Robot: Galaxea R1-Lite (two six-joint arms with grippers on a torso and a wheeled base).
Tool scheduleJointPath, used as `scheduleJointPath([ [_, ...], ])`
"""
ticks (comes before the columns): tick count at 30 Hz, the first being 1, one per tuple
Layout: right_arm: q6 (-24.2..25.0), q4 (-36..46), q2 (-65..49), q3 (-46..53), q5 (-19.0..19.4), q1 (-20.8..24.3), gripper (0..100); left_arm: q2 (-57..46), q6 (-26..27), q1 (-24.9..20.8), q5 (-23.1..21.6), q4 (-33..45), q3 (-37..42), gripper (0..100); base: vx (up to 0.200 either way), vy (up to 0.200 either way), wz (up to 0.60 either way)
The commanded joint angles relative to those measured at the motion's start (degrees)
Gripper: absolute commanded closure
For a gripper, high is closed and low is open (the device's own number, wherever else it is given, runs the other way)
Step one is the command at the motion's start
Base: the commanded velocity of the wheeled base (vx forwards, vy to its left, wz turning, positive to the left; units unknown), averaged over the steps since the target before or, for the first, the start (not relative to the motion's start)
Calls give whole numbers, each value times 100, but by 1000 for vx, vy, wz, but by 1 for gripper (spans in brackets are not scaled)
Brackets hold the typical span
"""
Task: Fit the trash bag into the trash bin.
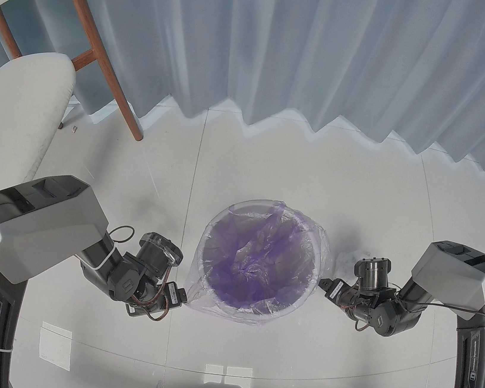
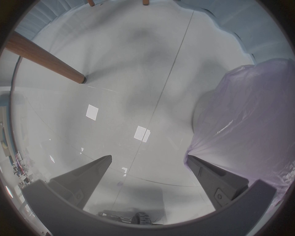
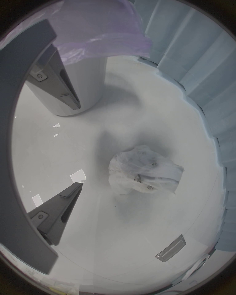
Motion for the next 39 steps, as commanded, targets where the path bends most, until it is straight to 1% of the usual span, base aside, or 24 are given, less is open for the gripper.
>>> scheduleJointPath([
  [1, 49, 195, -892, 770, 46, -104, 0, -891, 8, -76, 8, -6, 502, 0, 0, 0, 0],
  [2, 57, 204, -971, 876, 55, -113, 0, -996, -1, -94, 8, -6, 554, 0, 0, 0, 0],
  [4, 93, 116, -1278, 1508, 196, -175, 0, -1620, -45, -155, -19, -14, 897, 0, 0, 0, 0],
  [6, 93, -16, -1463, 1904, 301, -192, 0, -2051, -62, -155, -27, -23, 1134, 0, 0, 0, 0],
  [9, 93, -376, -1568, 2255, 371, -201, 0, -2561, -141, -173, -71, -67, 1433, 0, 0, 0, 0],
  [12, 84, -1053, -1507, 2581, 389, -175, 0, -3070, -326, -243, -203, -296, 1767, 0, 0, 0, 0],
  [14, 84, -1361, -1472, 2669, 494, -122, 0, -3246, -396, -208, -318, -480, 1969, 0, 0, 0, 0],
  [17, 84, -1492, -1436, 2686, 688, 10, 0, -3475, -475, -111, -458, -568, 2259, 0, 0, 0, 0],
  [21, 75, -1510, -1296, 2484, 688, 98, 0, -3967, -484, 144, -502, -577, 2664, 0, 0, 0, 0],
  [25, 93, -1519, -1287, 2370, 723, 142, 0, -4617, -502, 328, -731, -577, 3042, 0, 0, 0, 0],
  [27, 93, -1519, -1278, 2291, 749, 203, 0, -4872, -563, 346, -810, -577, 3173, 0, 0, 0, 0],
  [31, 128, -1519, -1296, 2203, 749, 256, 0, -5074, -686, 355, -810, -577, 3296, 0, 0, 0, 0],
  [35, 128, -1510, -1111, 2045, 749, 300, 0, -5153, -686, 618, -748, -586, 3384, 0, 0, 0, 0],
  [39, 119, -1431, -769, 1631, 749, 300, 0, -5408, -704, 1023, -783, -595, 3402, 0, 0, 0, 0],
])
